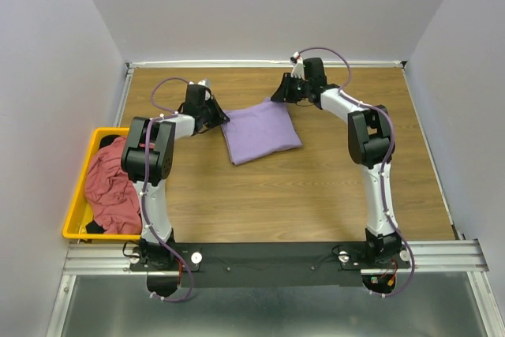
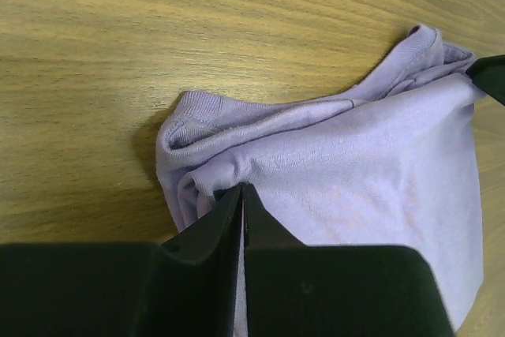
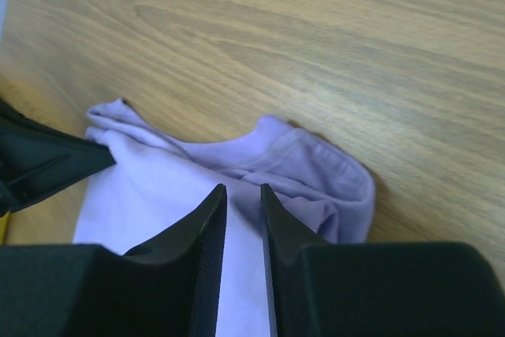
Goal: Fold and stack the t-shirts
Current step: Fold the tshirt
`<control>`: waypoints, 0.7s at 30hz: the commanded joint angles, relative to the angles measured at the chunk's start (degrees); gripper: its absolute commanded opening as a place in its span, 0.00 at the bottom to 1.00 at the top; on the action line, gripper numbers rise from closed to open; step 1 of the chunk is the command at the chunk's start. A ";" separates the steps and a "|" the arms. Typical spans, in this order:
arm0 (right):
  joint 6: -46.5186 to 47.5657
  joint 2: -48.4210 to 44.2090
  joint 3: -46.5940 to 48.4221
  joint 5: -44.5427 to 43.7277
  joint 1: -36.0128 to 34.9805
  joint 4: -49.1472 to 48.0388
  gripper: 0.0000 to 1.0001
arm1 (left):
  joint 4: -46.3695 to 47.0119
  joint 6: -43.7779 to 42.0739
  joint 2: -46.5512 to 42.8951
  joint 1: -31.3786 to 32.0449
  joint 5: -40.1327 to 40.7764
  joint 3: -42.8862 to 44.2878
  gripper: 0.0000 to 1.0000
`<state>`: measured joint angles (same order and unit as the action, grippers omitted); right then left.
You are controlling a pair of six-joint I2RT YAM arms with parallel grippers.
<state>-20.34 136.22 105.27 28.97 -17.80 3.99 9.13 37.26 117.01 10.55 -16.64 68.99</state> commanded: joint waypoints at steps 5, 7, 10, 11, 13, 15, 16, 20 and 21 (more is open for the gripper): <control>-1.90 -4.74 -0.51 5.82 -0.48 -1.17 0.33 | -2.97 -1.84 3.40 -0.70 -1.90 0.36 0.12; -1.81 -4.92 -0.42 10.20 -0.57 -1.88 0.34 | -2.97 -1.84 3.40 -0.61 -1.90 0.44 0.12; -1.99 -3.95 -0.42 14.35 -0.57 -2.32 0.34 | -2.97 -2.01 3.40 -0.61 -1.81 0.62 0.12; -1.99 -3.43 -0.42 16.27 -0.57 -2.49 0.34 | -3.06 -2.01 3.40 -0.61 -1.90 0.70 0.12; -1.99 -1.84 -0.68 17.43 -0.57 -2.76 0.34 | -3.15 -2.10 3.40 -0.61 -1.99 0.88 0.12; -1.99 0.08 -0.42 17.61 -0.48 -3.11 0.34 | -3.50 -2.27 3.75 -0.61 -1.99 1.23 0.12; -2.07 0.96 0.01 17.70 -0.22 -3.28 0.34 | -3.67 -2.36 3.84 -0.70 -1.99 1.32 0.12; -4.53 7.10 2.56 19.37 1.10 -5.46 0.34 | -4.82 -2.54 3.67 -0.88 -0.94 1.50 0.12; -5.06 7.13 3.18 19.54 1.54 -5.83 0.34 | -4.82 -2.54 3.66 -0.97 -0.93 1.41 0.12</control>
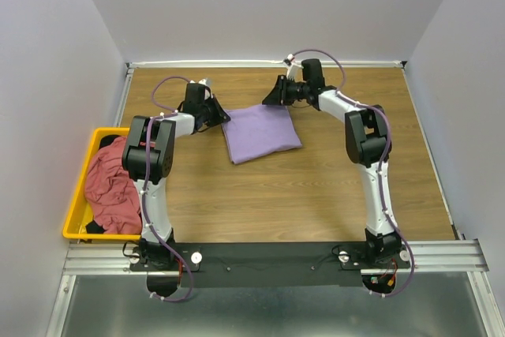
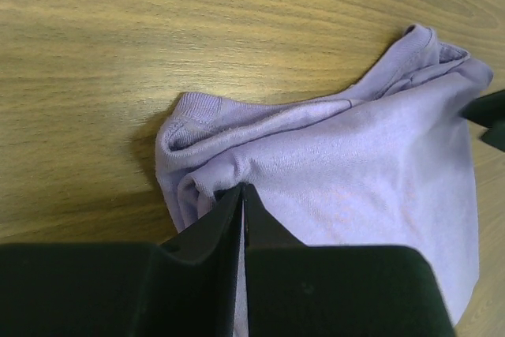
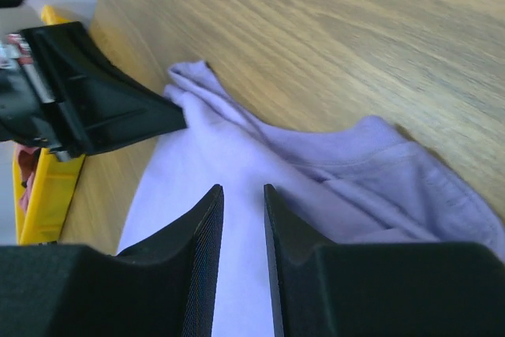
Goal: Fold and stack the t-shirts
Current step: Fold the tshirt
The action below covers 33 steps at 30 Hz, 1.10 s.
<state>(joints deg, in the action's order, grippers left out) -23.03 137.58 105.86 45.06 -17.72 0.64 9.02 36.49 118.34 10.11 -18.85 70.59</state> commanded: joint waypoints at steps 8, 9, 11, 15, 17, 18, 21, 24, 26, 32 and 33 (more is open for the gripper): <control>-13.17 16.57 10.23 7.50 7.43 -6.44 0.34 | -5.68 -1.16 3.82 -0.79 1.36 1.04 0.12; -14.05 17.36 11.37 7.59 7.87 -6.53 0.35 | -5.68 -0.72 3.82 -0.88 1.36 0.96 0.12; -15.81 18.42 11.56 7.94 8.57 -6.62 0.35 | -5.76 -0.54 3.91 -0.88 1.45 1.04 0.12; -15.74 16.76 10.33 8.91 8.57 -6.62 0.35 | -5.85 -0.80 3.91 -0.97 0.75 1.57 0.16; -15.12 13.69 9.19 8.91 8.66 -6.62 0.36 | -5.94 -0.81 3.30 -1.06 0.31 2.18 0.22; -14.94 12.20 8.75 8.82 8.66 -6.53 0.37 | -6.03 -0.81 2.77 -1.06 0.31 2.53 0.24; -14.33 6.23 6.12 7.50 8.66 -6.53 0.41 | -6.29 -0.37 -0.39 -0.97 1.88 4.29 0.32; -14.15 0.16 1.57 6.89 8.66 -6.62 0.44 | -7.78 -0.45 -2.94 -0.97 3.12 6.93 0.39; -14.15 -4.66 -2.04 6.28 8.40 -6.62 0.46 | -8.22 -0.46 -5.39 -0.88 3.12 7.28 0.39; -12.48 -15.83 -20.41 7.76 7.17 -7.23 0.46 | -8.31 0.25 -15.66 2.27 3.73 -1.12 0.40; -12.05 -18.37 -22.96 8.20 6.99 -7.67 0.46 | -8.31 0.60 -17.17 3.07 4.26 -2.72 0.40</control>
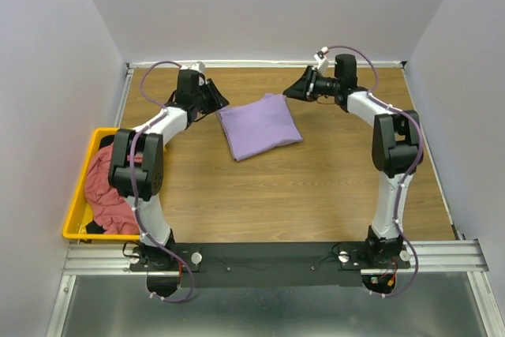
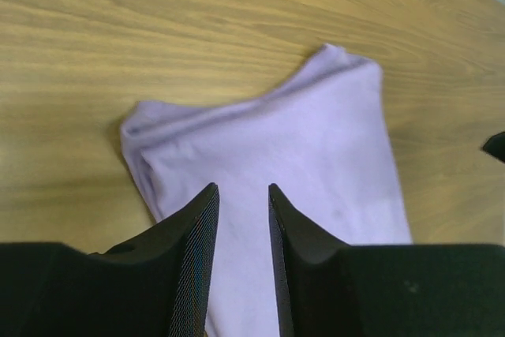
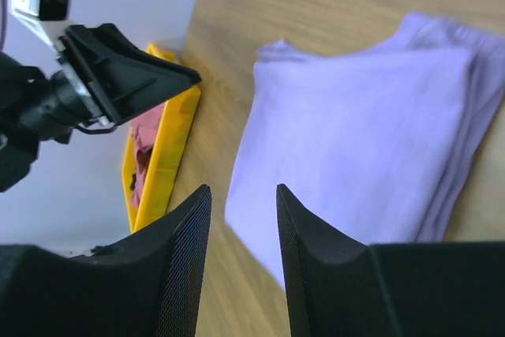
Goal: Fold and stack the t-shirts
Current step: Fold the tshirt, then neatly place the folded tshirt to the corner
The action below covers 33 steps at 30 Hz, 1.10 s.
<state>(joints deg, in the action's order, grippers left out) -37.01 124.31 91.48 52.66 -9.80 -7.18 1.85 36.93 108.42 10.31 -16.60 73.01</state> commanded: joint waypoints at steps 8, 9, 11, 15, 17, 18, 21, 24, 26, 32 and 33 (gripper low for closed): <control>0.81 -10.67 -23.18 3.41 -6.09 -5.91 0.45 | 3.15 5.96 -14.82 14.21 1.92 -18.16 0.29; 0.37 -10.49 -24.15 3.58 -6.54 -7.22 0.45 | 4.90 7.09 -14.12 15.00 1.84 -19.82 0.28; -1.29 -9.27 -24.86 4.20 -7.77 -9.24 0.45 | 7.19 7.89 -12.02 15.27 1.14 -21.24 0.20; -1.92 -4.80 -25.21 5.69 -8.22 -12.33 0.45 | 8.08 8.60 -8.67 15.36 2.61 -22.38 0.15; -1.22 -2.68 -24.95 5.26 -7.95 -12.24 0.44 | 7.74 9.12 -7.62 14.92 3.94 -23.00 0.14; -0.87 -0.41 -24.78 4.99 -7.78 -12.24 0.44 | 7.47 9.30 -6.39 14.40 4.29 -23.61 0.14; -0.87 3.64 -23.63 4.99 -6.46 -12.33 0.43 | 7.47 10.01 -5.15 12.02 3.51 -25.02 0.14; -1.39 5.67 -23.19 4.38 -4.26 -12.16 0.43 | 6.42 9.04 -5.41 10.26 4.29 -25.99 0.13; -2.27 6.29 -22.93 4.38 -3.04 -12.16 0.43 | 5.98 8.60 -5.68 9.47 4.30 -26.52 0.13; -2.63 -0.81 -23.10 5.70 -2.85 -11.19 0.42 | 6.24 6.93 -8.31 8.85 2.54 -27.40 0.15; -2.45 -2.57 -23.02 5.78 -2.77 -10.67 0.42 | 6.24 6.50 -9.88 8.85 2.28 -27.14 0.15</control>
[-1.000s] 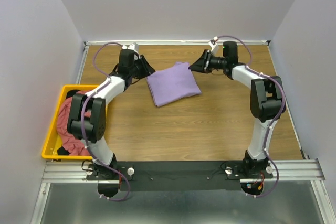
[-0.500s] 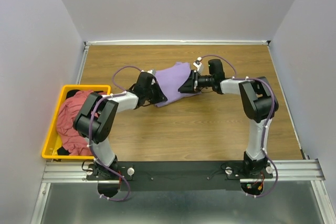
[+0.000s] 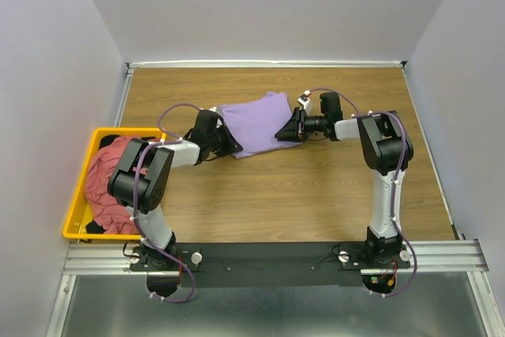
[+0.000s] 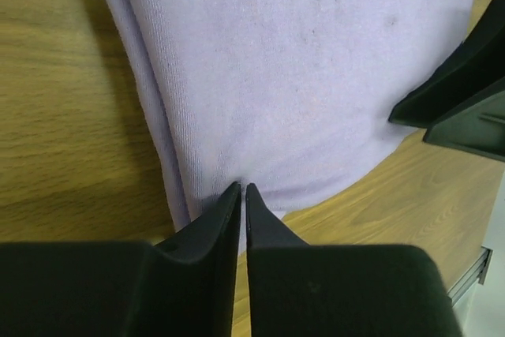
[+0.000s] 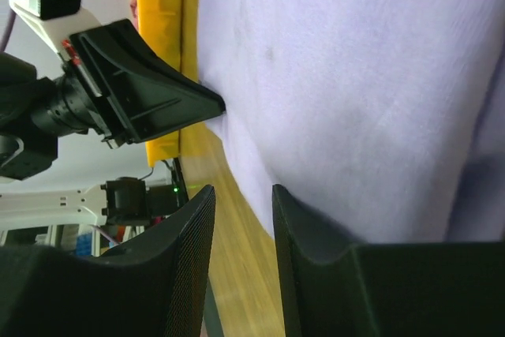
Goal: Fold and stack the t-shirts
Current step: Neatly place the folded tshirt to the corner
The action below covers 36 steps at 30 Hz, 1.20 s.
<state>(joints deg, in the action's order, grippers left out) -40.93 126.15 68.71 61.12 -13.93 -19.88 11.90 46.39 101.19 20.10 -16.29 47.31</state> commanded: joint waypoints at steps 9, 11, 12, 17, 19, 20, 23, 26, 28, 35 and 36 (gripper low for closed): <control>2.95 -5.04 -2.26 -2.50 1.45 2.12 0.42 | -6.01 -3.94 -8.81 -0.59 2.32 -0.90 0.17; 3.66 -3.72 -3.40 -2.94 1.72 2.12 0.42 | -6.01 -4.46 -8.29 -0.59 1.88 -1.43 0.17; 4.18 -3.11 -3.75 -3.29 1.89 2.04 0.42 | -6.01 -4.64 -7.94 -0.59 1.71 -2.13 0.17; 5.77 0.67 -5.07 -3.64 4.52 1.95 0.42 | -5.92 -5.35 -5.65 -0.50 2.76 -4.77 0.08; 5.77 1.29 -5.42 -3.29 5.84 1.95 0.42 | -7.06 -4.91 -4.34 -0.76 3.37 -5.47 0.04; 5.94 1.29 -5.51 -3.38 5.85 2.04 0.42 | -7.42 -4.73 -3.98 -0.85 3.55 -5.65 0.04; 6.03 0.59 -5.87 -3.73 6.64 2.12 0.42 | -8.12 -4.20 -3.71 -1.29 4.16 -6.18 0.03; 6.04 -1.77 -5.25 -4.08 6.73 4.23 0.42 | -9.96 -4.38 -7.04 -1.29 4.78 -4.95 0.04; 6.21 -5.55 -5.16 -5.13 6.64 6.15 0.42 | -11.80 -4.73 -8.89 -1.29 5.83 -3.81 0.07; 5.33 -21.98 -5.95 -11.80 6.64 17.92 0.60 | -27.87 -5.79 -19.69 0.55 14.00 2.70 0.42; 6.20 -24.35 -6.48 -15.38 6.55 23.51 0.64 | -28.77 -5.44 -20.58 1.17 15.84 3.22 0.45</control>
<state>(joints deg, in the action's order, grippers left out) -36.25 112.49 63.35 54.28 -7.75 -8.08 -8.93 41.52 85.91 19.64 -7.99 47.68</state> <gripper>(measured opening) 0.576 0.411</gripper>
